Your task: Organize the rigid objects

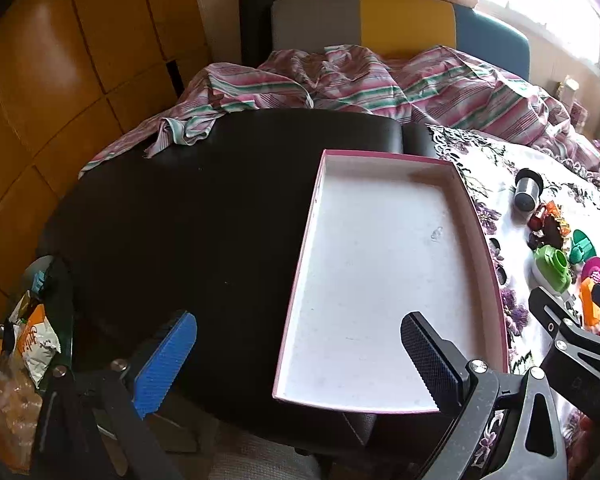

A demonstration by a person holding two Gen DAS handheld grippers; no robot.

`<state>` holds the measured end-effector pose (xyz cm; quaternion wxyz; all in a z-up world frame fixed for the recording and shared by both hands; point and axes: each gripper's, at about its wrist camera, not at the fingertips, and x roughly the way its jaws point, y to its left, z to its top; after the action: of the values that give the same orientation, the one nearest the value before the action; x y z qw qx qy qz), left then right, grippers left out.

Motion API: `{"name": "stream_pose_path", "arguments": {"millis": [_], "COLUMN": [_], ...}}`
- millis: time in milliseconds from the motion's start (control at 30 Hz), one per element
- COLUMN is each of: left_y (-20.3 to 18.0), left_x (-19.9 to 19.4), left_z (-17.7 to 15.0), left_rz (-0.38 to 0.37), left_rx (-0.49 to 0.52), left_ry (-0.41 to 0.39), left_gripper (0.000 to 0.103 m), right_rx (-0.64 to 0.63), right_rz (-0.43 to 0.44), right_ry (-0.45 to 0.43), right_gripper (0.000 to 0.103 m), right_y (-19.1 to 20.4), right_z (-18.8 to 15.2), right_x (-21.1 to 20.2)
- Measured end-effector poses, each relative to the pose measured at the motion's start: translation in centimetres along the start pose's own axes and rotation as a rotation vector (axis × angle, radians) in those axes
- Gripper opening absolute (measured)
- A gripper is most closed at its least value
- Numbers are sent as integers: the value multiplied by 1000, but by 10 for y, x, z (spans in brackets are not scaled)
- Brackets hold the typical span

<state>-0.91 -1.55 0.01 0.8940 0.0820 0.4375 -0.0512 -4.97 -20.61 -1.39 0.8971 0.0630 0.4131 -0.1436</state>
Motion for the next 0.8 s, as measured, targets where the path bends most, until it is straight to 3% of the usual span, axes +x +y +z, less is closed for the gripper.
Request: {"name": "stream_pose_path", "arguments": {"millis": [800], "left_y": [-14], "left_x": [1], "left_z": [-1], "left_rz": [-1], "left_rx": [13], "left_ry": [19], "left_gripper": [103], "right_rx": [51], "right_rz": [-1], "right_ry": [15], "right_gripper": [103], "right_y": [-23], "right_z": [-4], "right_x": [1]}}
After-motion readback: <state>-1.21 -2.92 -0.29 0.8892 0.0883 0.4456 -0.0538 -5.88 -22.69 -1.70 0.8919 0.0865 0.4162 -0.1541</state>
